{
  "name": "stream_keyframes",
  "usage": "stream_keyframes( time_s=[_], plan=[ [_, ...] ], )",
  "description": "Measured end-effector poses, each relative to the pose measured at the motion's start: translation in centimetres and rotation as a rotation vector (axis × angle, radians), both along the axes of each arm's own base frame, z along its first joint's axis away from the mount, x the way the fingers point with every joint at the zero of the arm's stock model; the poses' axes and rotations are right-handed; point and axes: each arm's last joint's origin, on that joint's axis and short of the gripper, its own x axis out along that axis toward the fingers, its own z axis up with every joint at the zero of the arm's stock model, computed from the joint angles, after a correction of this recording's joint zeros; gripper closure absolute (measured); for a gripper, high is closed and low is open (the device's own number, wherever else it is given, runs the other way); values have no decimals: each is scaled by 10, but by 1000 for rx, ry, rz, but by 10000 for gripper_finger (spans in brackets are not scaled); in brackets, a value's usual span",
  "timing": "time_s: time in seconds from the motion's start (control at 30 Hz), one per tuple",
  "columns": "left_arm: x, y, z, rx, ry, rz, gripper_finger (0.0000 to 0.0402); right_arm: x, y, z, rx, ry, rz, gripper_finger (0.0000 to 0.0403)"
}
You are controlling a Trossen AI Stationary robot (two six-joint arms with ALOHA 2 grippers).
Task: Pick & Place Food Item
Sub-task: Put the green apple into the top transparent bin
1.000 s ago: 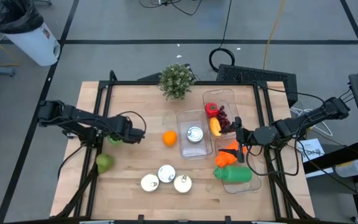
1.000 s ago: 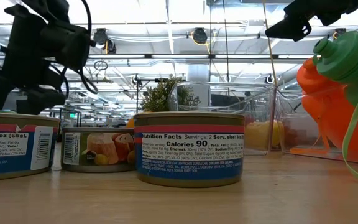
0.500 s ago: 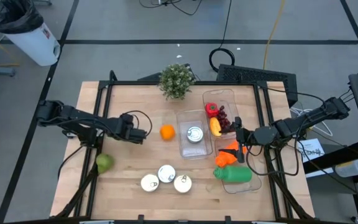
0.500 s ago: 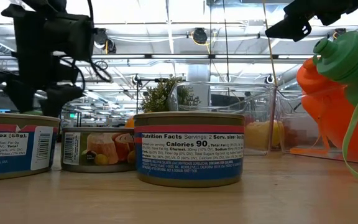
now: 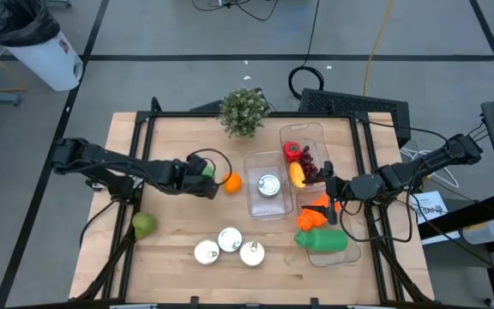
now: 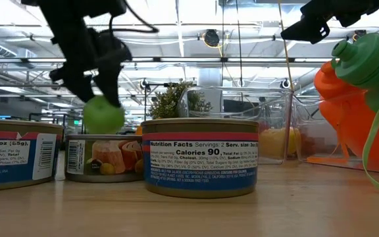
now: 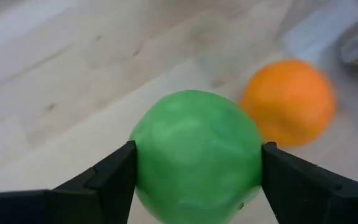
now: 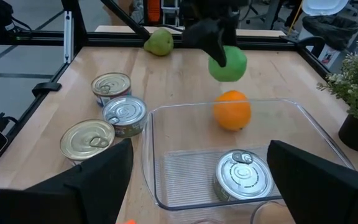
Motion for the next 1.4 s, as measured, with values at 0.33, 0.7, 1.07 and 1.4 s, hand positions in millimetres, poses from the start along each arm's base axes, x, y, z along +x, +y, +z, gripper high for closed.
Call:
stream_keyframes(
  time_s=[0.33, 0.7, 1.07, 1.4],
  plan=[
    [35, -12, 37, 76, -237, -305, 135, 0, 0, 0, 0, 0, -1, 53],
    [61, -51, 78, 192, -670, -953, 116, 10, 3, -5, 40, 12, -19, 53],
    [68, -66, 73, 149, -731, -1099, 116, 67, 28, -13, -23, -242, 156, 58],
    [75, -68, 64, 136, -723, -1112, 131, 95, 27, -31, 8, -317, 229, 128]
  ],
)
